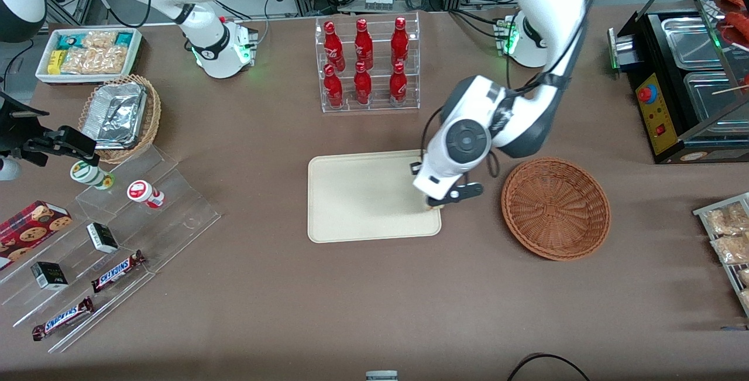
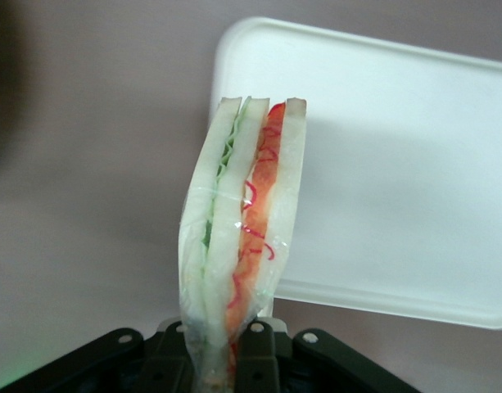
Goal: Place sandwich from basket to tray
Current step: 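Carry the held sandwich over the cream tray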
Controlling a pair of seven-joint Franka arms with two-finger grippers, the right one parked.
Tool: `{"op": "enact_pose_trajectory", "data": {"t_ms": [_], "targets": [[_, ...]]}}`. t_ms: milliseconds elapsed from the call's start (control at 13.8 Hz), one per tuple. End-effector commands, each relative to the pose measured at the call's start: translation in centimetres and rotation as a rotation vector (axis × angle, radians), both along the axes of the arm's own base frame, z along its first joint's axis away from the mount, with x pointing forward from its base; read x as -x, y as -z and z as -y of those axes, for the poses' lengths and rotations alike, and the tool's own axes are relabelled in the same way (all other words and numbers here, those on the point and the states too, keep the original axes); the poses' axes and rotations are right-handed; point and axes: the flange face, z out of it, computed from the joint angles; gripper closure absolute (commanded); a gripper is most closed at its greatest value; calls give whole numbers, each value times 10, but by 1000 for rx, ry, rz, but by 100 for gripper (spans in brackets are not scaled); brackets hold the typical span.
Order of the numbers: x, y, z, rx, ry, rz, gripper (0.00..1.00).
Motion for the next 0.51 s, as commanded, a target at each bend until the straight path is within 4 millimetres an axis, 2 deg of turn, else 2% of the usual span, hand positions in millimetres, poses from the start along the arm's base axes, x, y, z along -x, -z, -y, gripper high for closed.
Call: {"op": "enact_pose_trajectory", "data": {"t_ms": [0,289,434], "targets": [[5,18,50,23,53,23,100],[28,39,89,28,57,62,100],[31,54,99,30,46,80,100]]}}
